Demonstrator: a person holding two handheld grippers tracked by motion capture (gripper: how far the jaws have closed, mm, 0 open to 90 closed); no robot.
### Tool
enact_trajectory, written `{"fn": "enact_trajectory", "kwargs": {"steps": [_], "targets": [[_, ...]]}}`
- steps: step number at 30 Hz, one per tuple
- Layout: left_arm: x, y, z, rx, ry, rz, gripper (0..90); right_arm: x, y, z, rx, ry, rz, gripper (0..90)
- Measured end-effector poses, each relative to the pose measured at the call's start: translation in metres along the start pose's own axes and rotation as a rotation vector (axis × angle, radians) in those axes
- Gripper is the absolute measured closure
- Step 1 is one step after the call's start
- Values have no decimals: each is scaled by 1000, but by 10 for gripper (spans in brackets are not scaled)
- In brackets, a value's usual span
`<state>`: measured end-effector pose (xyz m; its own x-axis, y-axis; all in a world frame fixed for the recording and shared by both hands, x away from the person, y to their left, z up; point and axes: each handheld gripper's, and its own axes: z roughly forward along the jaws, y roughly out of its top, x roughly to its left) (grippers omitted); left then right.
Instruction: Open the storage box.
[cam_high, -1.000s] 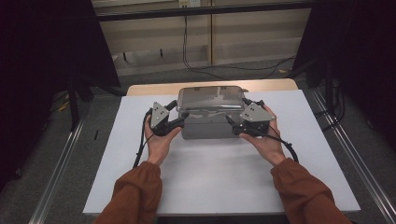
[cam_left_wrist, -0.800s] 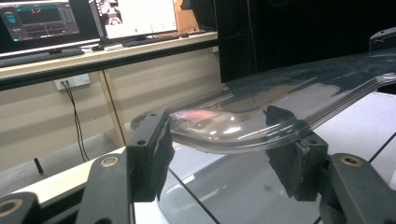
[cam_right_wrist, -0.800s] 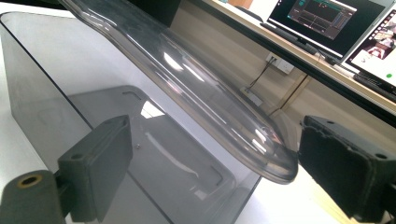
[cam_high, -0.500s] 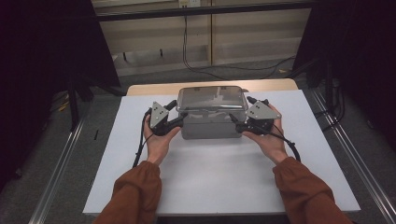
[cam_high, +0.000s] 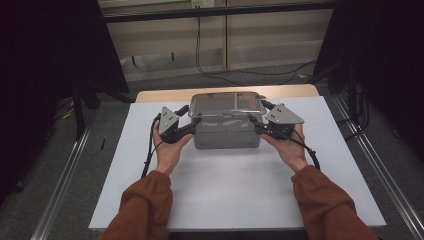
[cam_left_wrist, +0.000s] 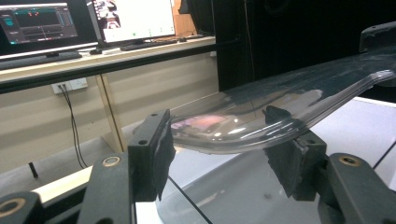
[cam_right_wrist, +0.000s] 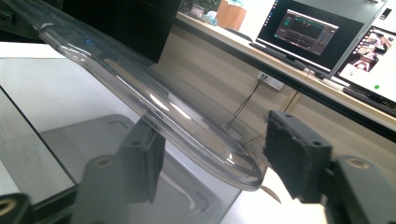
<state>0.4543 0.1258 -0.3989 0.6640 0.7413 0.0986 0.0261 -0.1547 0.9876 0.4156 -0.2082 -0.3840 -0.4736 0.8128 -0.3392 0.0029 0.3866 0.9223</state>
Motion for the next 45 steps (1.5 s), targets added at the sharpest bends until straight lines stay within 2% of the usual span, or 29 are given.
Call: {"fn": "enact_trajectory", "kwargs": {"steps": [10, 13, 16, 18, 27, 41, 45], "targets": [[5, 7, 6, -6, 17, 3, 410, -6, 4, 2, -24, 11, 17, 431], [7, 9, 8, -3, 24, 10, 399, -7, 5, 3, -36, 17, 36, 441], [8, 10, 10, 3, 28, 42, 400, -8, 5, 5, -41, 23, 61, 449], [8, 10, 11, 2, 25, 44, 415, -8, 5, 6, -45, 21, 65, 450], [9, 14, 15, -5, 23, 40, 459, -15, 7, 9, -56, 15, 89, 503], [16, 21, 22, -13, 29, 44, 482, -23, 12, 13, -82, 30, 108, 526], [17, 21, 25, -10, 28, 40, 519, -25, 11, 14, -87, 31, 114, 536]]}}
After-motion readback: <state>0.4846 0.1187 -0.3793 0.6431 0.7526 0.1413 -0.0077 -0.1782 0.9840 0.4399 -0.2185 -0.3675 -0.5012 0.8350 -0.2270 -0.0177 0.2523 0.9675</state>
